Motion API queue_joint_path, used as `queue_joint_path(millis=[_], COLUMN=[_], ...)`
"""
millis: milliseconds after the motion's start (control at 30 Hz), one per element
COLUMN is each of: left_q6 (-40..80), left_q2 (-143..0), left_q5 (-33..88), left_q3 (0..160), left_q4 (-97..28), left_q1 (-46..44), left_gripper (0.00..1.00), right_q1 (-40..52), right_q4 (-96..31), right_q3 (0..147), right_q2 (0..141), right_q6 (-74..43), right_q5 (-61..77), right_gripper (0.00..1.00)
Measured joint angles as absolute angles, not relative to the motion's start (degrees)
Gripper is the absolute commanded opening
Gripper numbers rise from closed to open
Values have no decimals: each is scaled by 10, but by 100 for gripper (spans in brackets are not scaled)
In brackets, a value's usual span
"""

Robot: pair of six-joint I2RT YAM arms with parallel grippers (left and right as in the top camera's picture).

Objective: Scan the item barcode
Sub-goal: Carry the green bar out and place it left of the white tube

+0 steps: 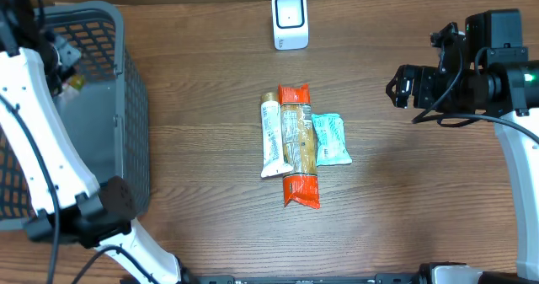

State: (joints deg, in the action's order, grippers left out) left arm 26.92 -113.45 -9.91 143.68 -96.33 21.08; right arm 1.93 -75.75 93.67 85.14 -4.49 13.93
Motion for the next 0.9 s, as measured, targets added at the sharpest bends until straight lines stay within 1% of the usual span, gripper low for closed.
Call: queue_joint_path(millis=[100,167,267,400,533,633,800,900], left_q6=[256,251,248,248,257,286,356,393], left_q2=[-1106,-1083,-1065,-1075,-1113,-1154,-1242,-1285], left_q5=[-72,-56,-40,-29,-35,-61,-128,-146], left_q3=[1482,1492,1498,1496,1481,1447,1363,1327], left_q4=[-967,-969,-971,-971,-971,-968,-966,-966], left_q1=[182,147,77,-28,-119,-175,-239,-254], left_gripper=[4,4,4,4,4,4,4,4], right_q1=[19,19,19,19,19,19,19,19], right_q4=[-753,-751,-751,-753,-761,-762,-766,-766], right_q3=[937,937,937,937,937,937,937,937], right_q2=[851,851,851,851,851,851,851,851], right_q6=[-45,-45,-45,-45,-45,-45,-45,-45], right_q5=[139,139,139,140,140,140,140,139], right_gripper=[100,100,100,100,100,100,100,100])
